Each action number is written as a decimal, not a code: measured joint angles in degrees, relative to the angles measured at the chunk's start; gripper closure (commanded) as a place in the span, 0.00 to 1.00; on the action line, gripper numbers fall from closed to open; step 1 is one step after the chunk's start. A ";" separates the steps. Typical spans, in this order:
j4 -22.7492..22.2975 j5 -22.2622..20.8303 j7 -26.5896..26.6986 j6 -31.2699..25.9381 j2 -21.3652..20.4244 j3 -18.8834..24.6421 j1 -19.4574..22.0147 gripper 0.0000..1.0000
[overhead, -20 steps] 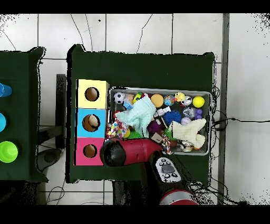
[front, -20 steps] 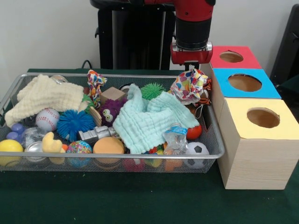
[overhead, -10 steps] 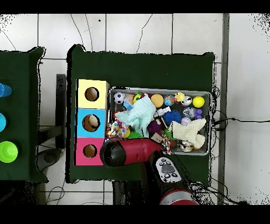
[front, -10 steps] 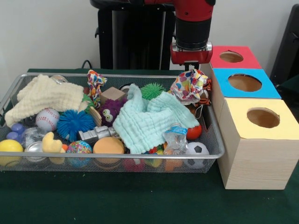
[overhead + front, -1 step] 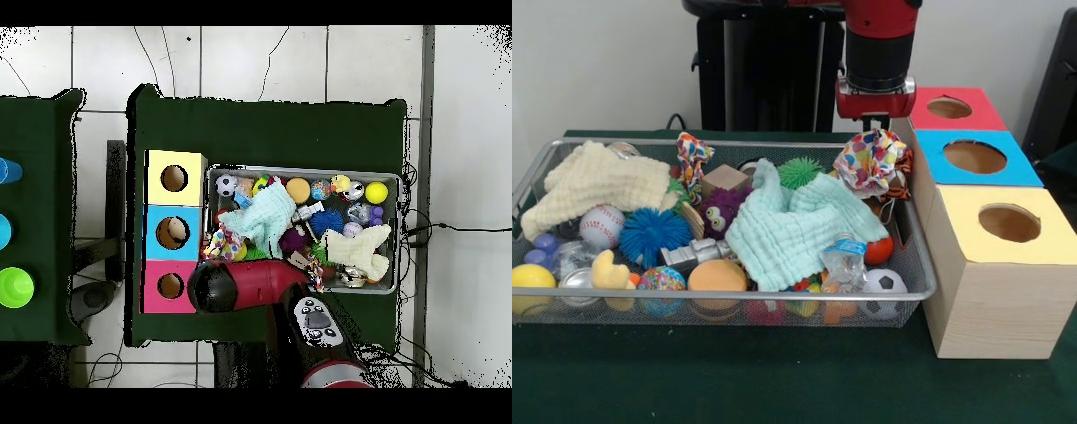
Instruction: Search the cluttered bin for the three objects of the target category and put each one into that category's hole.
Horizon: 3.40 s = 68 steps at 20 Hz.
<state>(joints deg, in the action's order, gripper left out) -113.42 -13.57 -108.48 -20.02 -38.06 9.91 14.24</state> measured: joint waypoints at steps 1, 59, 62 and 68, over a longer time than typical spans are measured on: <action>0.17 0.29 0.00 -0.77 -0.11 0.00 -0.14 1.00; 32.04 11.74 -0.01 -47.20 1.84 -0.05 -4.19 1.00; 33.32 12.78 -0.02 -47.20 2.76 -0.34 -6.64 1.00; 33.90 14.71 -1.32 -46.07 4.01 -1.14 -12.15 1.00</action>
<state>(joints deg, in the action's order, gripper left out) -79.51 1.14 -109.80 -66.09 -34.05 8.77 2.09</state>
